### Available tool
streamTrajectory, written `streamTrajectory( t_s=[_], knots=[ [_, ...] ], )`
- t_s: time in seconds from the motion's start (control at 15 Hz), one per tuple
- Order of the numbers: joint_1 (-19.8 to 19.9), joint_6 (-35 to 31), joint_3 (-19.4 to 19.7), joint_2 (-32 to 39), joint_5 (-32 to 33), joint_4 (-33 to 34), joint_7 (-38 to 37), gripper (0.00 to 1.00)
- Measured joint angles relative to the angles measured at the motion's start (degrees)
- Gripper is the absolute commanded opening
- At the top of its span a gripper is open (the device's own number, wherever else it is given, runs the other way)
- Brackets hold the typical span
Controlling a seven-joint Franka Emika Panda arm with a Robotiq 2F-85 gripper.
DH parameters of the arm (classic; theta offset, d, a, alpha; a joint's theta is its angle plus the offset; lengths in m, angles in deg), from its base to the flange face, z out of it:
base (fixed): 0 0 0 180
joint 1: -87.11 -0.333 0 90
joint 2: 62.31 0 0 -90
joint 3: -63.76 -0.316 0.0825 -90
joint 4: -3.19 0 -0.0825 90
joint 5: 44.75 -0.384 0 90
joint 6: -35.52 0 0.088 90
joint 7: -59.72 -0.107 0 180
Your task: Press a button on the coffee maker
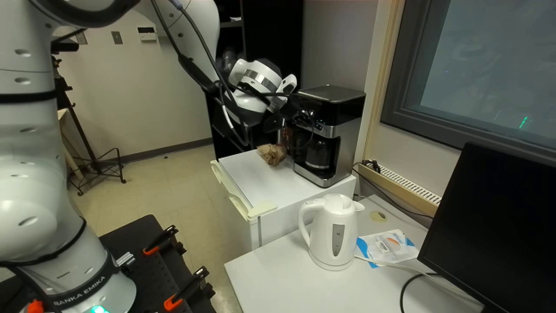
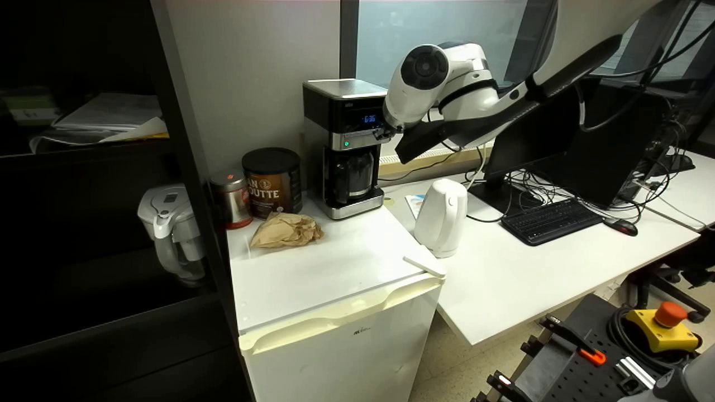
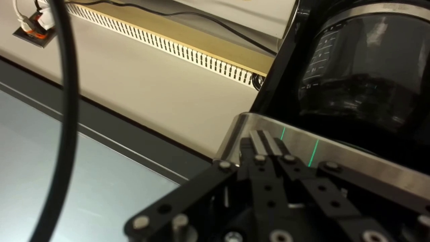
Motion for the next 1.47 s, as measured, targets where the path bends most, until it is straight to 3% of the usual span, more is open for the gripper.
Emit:
streamTrajectory(
  t_s=[1.47],
  knots=[
    [0.02, -3.44, -0.12, 1.01, 4.84, 0.98, -9.99, 0.0]
  ],
)
